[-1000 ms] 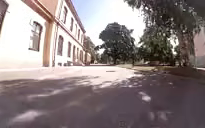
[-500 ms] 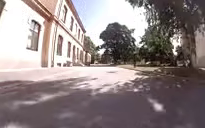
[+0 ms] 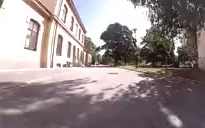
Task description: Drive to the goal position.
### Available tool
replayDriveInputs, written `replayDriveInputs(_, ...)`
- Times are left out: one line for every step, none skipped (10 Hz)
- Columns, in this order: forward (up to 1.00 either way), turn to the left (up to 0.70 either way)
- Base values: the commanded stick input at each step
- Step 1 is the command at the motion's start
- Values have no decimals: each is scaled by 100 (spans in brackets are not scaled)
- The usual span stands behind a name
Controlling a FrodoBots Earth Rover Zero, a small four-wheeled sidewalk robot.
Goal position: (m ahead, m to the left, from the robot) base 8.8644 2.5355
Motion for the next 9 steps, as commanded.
replayDriveInputs(85, 0)
replayDriveInputs(85, 0)
replayDriveInputs(85, 0)
replayDriveInputs(85, 0)
replayDriveInputs(85, 0)
replayDriveInputs(85, 0)
replayDriveInputs(85, 0)
replayDriveInputs(85, 0)
replayDriveInputs(85, 0)
